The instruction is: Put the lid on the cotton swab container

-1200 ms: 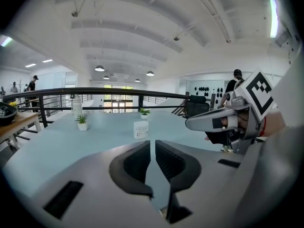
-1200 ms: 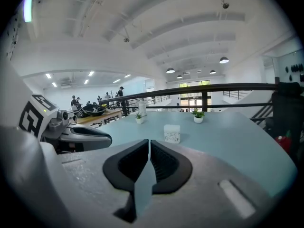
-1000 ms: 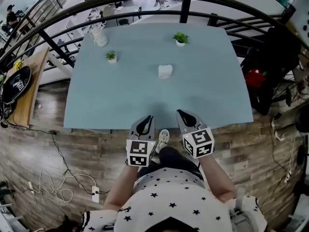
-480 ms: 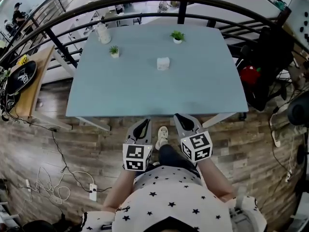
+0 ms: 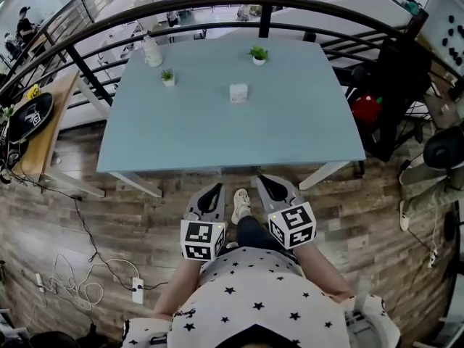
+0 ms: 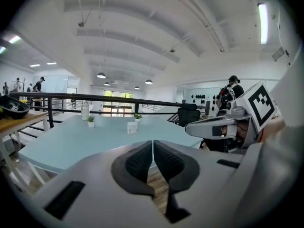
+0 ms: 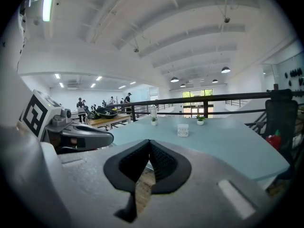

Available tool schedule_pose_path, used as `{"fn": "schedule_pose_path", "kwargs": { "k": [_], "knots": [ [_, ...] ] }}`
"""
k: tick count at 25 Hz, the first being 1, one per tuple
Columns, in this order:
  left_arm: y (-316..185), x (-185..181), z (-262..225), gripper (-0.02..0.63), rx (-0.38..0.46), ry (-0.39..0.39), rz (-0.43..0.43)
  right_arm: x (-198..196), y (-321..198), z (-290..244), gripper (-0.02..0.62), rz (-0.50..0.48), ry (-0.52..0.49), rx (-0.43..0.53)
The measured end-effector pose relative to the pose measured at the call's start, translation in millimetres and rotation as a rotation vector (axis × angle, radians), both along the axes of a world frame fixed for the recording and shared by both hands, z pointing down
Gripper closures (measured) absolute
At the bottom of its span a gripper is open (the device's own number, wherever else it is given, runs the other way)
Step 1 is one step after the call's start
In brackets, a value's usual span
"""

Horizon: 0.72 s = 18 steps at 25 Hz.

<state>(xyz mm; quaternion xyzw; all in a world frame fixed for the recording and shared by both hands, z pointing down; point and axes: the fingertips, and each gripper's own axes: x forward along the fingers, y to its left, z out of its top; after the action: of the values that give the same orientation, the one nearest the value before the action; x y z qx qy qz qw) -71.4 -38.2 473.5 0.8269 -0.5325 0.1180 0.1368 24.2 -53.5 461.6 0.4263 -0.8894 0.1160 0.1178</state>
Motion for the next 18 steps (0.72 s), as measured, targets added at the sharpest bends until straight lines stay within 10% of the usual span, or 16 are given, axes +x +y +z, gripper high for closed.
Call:
{"fn": "schedule_pose_path", "kwargs": {
  "k": [18],
  "knots": [
    [-2.3,1.1,-8.6,0.595,0.016,0.001,0.005,6.4,2.4,-3.7,0.591,0.030,-0.011,0.004]
  ]
}}
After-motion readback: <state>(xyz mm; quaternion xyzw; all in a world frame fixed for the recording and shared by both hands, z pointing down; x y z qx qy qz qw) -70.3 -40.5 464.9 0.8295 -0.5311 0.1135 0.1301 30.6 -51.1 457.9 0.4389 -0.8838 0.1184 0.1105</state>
